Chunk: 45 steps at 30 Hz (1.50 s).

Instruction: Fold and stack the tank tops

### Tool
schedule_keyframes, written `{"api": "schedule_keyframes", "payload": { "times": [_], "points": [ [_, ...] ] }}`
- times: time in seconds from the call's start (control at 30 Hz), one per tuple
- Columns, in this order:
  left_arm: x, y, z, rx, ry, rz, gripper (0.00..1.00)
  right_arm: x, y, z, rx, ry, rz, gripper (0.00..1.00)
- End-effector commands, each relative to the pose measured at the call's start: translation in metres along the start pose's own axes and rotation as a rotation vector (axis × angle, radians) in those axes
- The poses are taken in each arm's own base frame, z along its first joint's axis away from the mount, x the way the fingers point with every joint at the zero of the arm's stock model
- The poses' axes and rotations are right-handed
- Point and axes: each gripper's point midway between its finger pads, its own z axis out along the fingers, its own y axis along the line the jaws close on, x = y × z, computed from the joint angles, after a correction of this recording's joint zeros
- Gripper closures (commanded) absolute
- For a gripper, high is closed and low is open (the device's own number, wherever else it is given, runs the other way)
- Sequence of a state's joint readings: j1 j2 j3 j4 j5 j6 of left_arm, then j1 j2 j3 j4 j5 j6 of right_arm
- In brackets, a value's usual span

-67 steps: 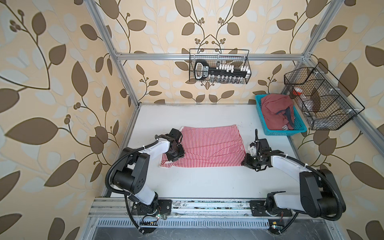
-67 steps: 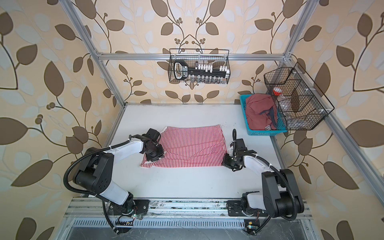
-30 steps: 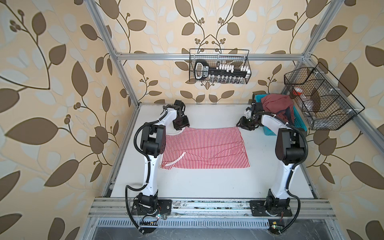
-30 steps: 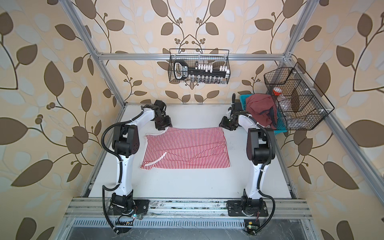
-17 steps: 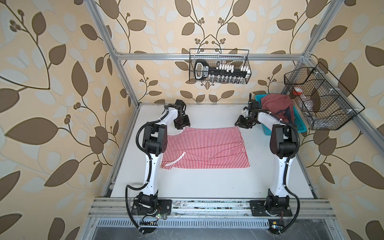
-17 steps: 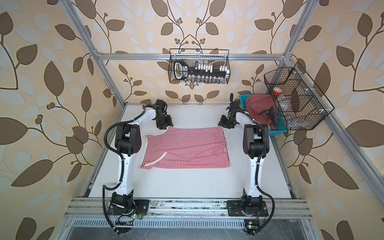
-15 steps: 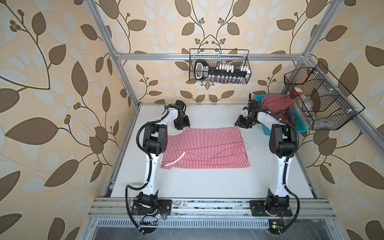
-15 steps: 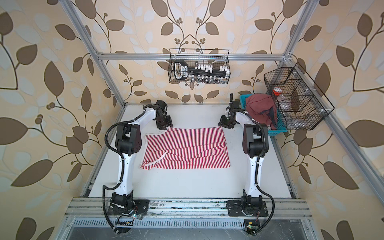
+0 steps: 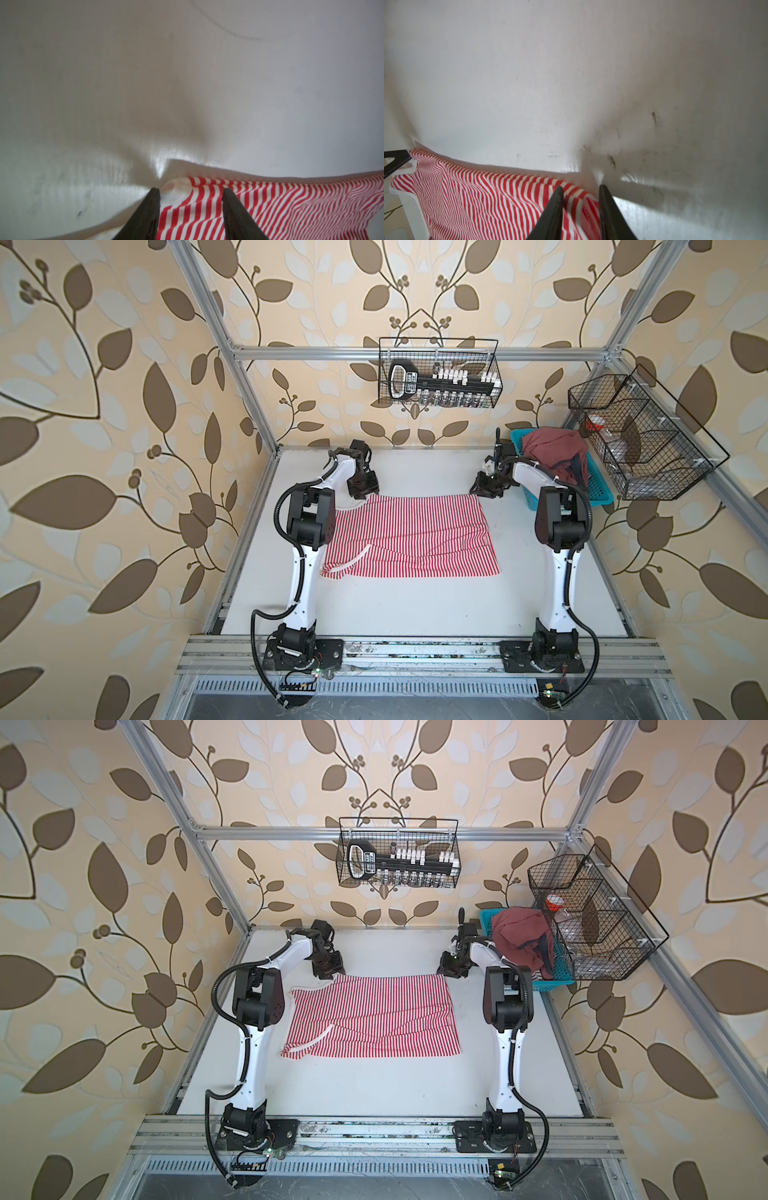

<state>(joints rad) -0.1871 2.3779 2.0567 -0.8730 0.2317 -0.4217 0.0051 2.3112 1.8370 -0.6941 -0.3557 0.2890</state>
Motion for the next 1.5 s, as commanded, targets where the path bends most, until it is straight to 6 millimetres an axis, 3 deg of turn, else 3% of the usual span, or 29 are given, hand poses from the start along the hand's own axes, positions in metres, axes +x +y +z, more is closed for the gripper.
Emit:
{"api": "schedule_keyframes", "payload": {
  "times": [0.0,0.5,0.7,0.83,0.97,1.1,1.47],
  "points": [
    [-0.012,0.0,-0.012,0.002,-0.02,-0.004,0.47,0.003,-0.002,0.009,-0.011,0.032,-0.008,0.74],
    [-0.01,0.003,0.006,0.022,0.012,-0.03,0.52,0.002,-0.001,0.01,-0.014,0.041,-0.014,0.88],
    [-0.009,0.002,0.004,0.023,0.014,-0.034,0.7,0.001,0.001,0.007,-0.018,0.037,-0.017,1.0],
    [-0.01,0.002,0.001,0.023,0.01,-0.034,0.9,0.0,0.003,0.001,-0.021,0.028,-0.026,1.0],
    [-0.011,-0.001,-0.008,0.028,-0.007,-0.038,1.0,-0.002,0.008,-0.009,-0.034,0.002,-0.046,1.0],
    [-0.016,-0.003,-0.023,0.036,-0.062,-0.029,1.0,0.0,0.011,-0.023,-0.056,-0.035,-0.055,1.0],
    [-0.003,-0.004,-0.047,0.076,-0.119,-0.028,1.0,0.015,0.02,-0.059,-0.141,-0.139,-0.072,1.0]
  ]
}}
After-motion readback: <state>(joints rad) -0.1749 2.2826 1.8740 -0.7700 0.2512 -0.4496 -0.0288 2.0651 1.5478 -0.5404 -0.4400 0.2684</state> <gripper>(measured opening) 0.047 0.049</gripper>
